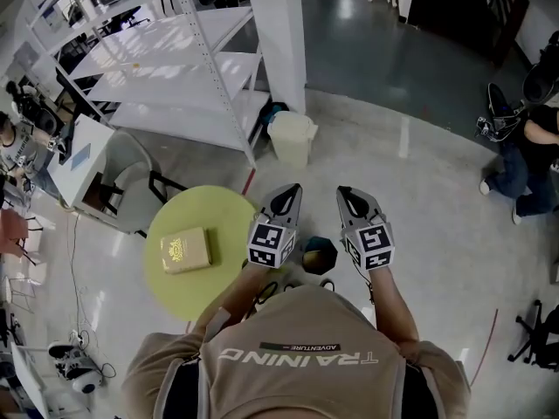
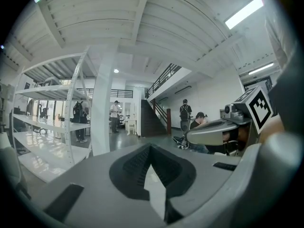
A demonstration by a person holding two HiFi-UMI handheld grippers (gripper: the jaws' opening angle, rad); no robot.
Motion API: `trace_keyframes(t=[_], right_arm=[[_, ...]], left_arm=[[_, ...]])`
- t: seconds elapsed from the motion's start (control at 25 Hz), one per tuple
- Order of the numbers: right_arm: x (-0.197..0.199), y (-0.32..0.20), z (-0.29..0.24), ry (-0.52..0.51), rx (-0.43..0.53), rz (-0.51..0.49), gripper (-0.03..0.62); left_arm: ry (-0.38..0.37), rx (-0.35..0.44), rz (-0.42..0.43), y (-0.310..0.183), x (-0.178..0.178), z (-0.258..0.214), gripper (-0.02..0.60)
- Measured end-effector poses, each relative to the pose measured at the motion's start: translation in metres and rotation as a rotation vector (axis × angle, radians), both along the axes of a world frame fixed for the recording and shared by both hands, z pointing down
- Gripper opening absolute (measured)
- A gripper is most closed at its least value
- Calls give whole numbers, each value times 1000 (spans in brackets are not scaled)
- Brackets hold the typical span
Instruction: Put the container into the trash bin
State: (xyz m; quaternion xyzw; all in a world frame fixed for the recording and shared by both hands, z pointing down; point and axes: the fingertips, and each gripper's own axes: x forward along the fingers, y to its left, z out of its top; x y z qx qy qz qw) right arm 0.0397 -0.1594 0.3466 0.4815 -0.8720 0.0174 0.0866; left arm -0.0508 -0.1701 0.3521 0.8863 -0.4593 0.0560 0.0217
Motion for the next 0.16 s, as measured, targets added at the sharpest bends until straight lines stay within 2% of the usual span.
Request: trace_keyframes(t=[0.16], right_arm=[[3,-2,1,13,-3,-9,2]], left_arm=[[3,-1,-9,0,0,1,2]])
